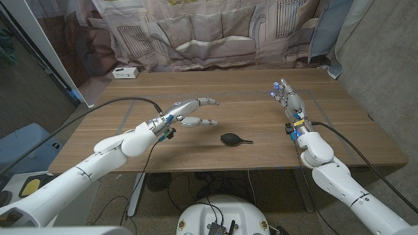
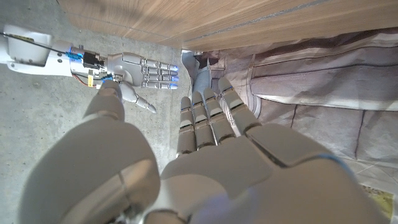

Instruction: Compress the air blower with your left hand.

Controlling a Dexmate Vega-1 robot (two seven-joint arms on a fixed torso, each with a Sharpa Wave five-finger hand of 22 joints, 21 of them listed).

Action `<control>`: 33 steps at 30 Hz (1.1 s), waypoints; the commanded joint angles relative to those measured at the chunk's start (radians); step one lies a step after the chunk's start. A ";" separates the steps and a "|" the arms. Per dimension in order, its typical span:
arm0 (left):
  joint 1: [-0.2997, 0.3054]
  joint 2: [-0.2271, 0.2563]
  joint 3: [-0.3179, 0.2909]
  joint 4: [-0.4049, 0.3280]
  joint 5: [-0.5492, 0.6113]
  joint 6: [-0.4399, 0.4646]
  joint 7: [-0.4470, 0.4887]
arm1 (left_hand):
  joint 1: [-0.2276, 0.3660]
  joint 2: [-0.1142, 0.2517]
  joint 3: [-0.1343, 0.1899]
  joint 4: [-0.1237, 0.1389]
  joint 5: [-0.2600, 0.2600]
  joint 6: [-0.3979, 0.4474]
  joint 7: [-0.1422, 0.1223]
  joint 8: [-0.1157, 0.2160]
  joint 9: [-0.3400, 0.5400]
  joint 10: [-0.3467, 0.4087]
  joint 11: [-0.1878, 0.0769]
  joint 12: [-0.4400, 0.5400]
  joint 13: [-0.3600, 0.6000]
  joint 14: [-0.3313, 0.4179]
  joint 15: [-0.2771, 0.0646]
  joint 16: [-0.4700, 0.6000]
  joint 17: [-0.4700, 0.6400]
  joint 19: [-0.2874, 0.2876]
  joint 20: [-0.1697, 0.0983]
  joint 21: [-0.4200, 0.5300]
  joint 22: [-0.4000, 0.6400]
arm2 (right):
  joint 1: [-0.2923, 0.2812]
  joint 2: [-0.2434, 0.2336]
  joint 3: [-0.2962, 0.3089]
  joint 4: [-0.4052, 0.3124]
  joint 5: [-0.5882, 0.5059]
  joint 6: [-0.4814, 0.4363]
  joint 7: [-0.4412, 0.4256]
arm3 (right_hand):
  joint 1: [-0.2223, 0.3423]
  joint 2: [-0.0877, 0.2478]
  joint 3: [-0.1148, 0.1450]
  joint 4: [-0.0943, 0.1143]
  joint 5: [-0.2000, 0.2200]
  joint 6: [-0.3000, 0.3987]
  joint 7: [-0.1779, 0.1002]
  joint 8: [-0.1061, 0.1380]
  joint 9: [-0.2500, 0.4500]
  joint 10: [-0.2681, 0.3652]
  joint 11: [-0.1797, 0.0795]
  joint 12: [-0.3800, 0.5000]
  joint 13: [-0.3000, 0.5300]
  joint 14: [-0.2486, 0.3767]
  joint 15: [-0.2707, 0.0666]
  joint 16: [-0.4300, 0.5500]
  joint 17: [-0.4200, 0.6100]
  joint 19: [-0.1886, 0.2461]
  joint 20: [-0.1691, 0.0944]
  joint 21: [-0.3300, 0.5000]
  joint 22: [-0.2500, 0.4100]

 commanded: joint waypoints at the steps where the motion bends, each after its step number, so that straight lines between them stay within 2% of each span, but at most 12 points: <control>1: -0.004 0.048 -0.007 -0.093 0.142 0.082 0.011 | 0.018 0.001 0.010 -0.001 -0.001 -0.016 -0.003 -0.005 0.004 -0.008 -0.001 -0.006 0.003 -0.006 -0.005 -0.005 0.003 0.003 -0.001 -0.004 0.005 | -0.020 -0.003 0.008 -0.027 -0.015 -0.004 -0.012 | 0.002 0.004 0.001 -0.008 0.000 -0.001 0.008 -0.002 0.004 0.008 0.002 0.001 0.001 0.007 0.005 0.004 0.001 0.009 -0.002 0.006 0.002; 9: -0.012 0.060 0.015 -0.141 0.201 0.142 0.002 | 0.035 -0.008 0.012 -0.001 -0.001 -0.035 -0.003 -0.012 0.004 -0.027 0.001 -0.017 0.004 -0.022 -0.007 -0.012 0.002 -0.003 -0.002 -0.016 0.005 | -0.027 -0.017 0.019 -0.037 -0.012 -0.010 -0.003 | 0.002 0.005 0.001 -0.008 0.000 -0.001 0.008 -0.002 0.004 0.009 0.003 0.001 0.001 0.007 0.005 0.004 0.001 0.009 -0.003 0.006 0.002; 23: -0.077 0.058 0.090 -0.234 0.270 0.254 -0.140 | 0.050 -0.019 0.012 0.004 -0.001 -0.065 -0.005 -0.018 0.005 -0.053 0.004 -0.030 0.005 -0.051 -0.002 -0.019 0.003 -0.007 -0.006 -0.029 0.006 | -0.034 -0.041 0.051 -0.031 0.036 -0.012 0.034 | 0.002 0.004 0.000 -0.009 0.000 0.000 0.008 -0.002 0.004 0.009 0.003 0.001 0.001 0.007 0.006 0.004 0.000 0.009 -0.002 0.005 0.002; 28: -0.092 0.054 0.107 -0.253 0.266 0.286 -0.188 | 0.054 -0.020 0.013 0.005 -0.001 -0.069 -0.009 -0.018 0.005 -0.054 -0.003 -0.031 0.006 -0.052 -0.004 -0.019 0.003 -0.007 -0.007 -0.032 0.007 | -0.029 -0.047 0.057 -0.018 0.049 -0.008 0.054 | 0.003 0.005 0.000 -0.009 0.000 0.000 0.009 -0.002 0.004 0.010 0.003 0.001 0.001 0.007 0.006 0.004 0.000 0.009 -0.001 0.005 0.002; 33: -0.102 0.050 0.131 -0.296 0.303 0.354 -0.265 | 0.061 -0.021 0.013 0.007 -0.001 -0.087 -0.006 -0.021 0.005 -0.072 0.000 -0.038 0.006 -0.067 0.001 -0.021 0.003 -0.016 -0.008 -0.041 0.007 | -0.021 -0.051 0.066 0.003 0.075 -0.004 0.080 | 0.003 0.005 0.000 -0.009 0.000 0.000 0.009 -0.002 0.004 0.009 0.003 0.001 0.001 0.007 0.005 0.004 0.000 0.009 -0.001 0.005 0.002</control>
